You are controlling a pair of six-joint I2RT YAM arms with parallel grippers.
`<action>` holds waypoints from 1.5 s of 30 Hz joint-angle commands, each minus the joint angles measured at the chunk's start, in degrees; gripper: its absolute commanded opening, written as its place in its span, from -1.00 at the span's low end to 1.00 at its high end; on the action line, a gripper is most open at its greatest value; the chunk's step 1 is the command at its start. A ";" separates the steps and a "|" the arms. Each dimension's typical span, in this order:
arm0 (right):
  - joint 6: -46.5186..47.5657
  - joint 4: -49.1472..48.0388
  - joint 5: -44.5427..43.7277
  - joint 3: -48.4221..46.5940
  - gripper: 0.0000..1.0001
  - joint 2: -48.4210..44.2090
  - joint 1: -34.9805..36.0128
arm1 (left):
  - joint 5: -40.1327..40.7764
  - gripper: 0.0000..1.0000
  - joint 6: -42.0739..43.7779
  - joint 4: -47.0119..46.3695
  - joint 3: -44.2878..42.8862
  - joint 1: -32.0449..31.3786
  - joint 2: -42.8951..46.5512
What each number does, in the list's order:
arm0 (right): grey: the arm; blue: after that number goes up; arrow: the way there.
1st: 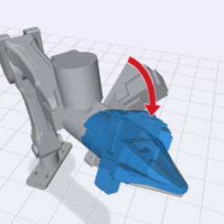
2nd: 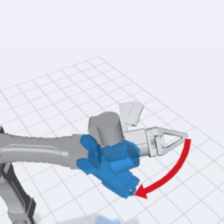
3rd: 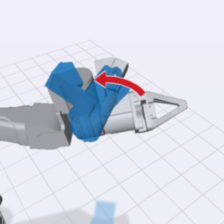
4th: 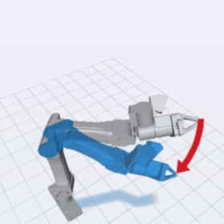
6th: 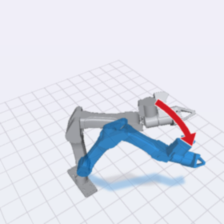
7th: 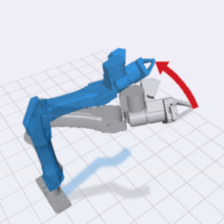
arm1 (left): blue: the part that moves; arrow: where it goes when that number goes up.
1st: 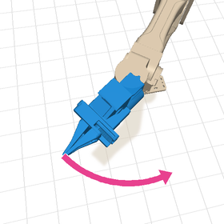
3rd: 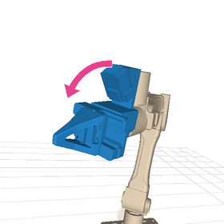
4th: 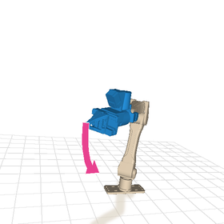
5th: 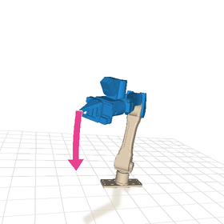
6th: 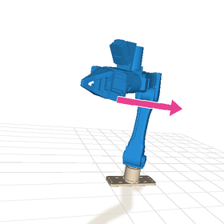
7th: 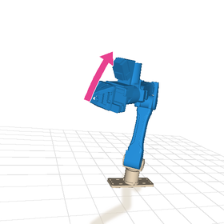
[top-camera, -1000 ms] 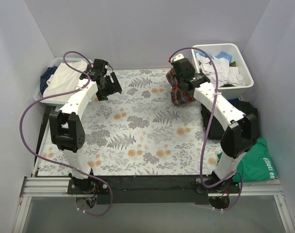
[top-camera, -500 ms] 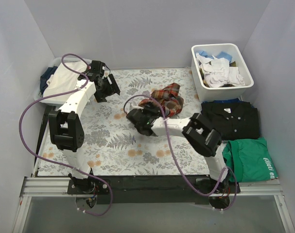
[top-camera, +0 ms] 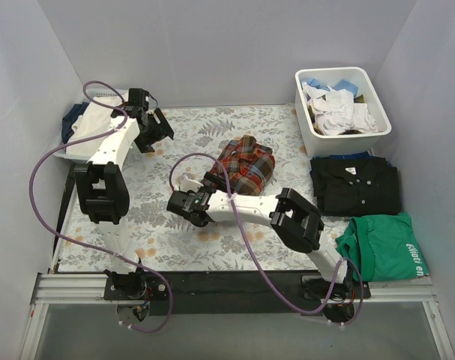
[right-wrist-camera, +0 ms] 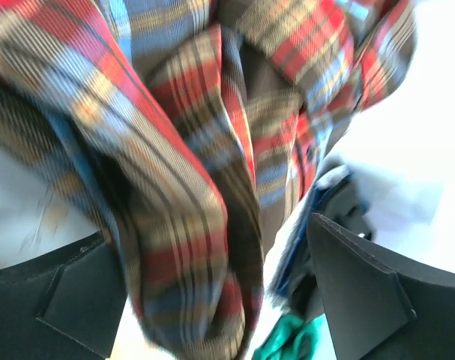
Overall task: Fold and stack the long sleeve shirts
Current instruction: Fold the shirt
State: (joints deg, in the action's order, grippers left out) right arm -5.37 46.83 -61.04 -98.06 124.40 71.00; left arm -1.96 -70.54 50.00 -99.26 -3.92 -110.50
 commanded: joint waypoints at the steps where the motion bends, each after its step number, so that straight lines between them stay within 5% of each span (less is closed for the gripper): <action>1: -12.12 10.12 8.82 -0.30 0.97 -9.07 0.80 | 0.28 0.54 -0.30 1.77 -5.50 0.32 -2.53; 10: -8.53 4.16 16.29 3.49 0.97 -24.63 0.19 | -0.86 0.54 -0.65 1.51 -6.21 1.37 -2.53; 13: -9.22 1.17 23.48 5.33 0.95 -27.89 -4.01 | -4.53 0.54 0.67 -0.24 -4.19 1.29 -1.57; 18: -13.79 0.90 43.50 8.67 0.77 -26.93 -21.59 | -17.43 0.53 4.01 -5.34 5.02 -0.38 4.93; 24: -9.57 0.37 50.55 2.98 0.75 -21.31 -28.63 | -27.40 0.55 5.94 -12.47 16.29 -8.63 10.56; 32: -16.43 -1.30 67.62 3.13 0.54 -17.00 -40.66 | -33.63 0.57 0.06 -15.89 14.10 -12.86 7.41; 45: -14.94 -2.36 67.45 1.65 0.50 -15.85 -43.75 | -29.69 0.57 -7.24 -7.04 0.05 -14.71 -8.14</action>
State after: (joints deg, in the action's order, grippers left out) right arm -20.78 45.84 5.37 -94.19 108.05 27.86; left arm -32.82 -75.50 36.42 -94.11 -17.87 -115.15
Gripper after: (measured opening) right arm 0.754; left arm 0.786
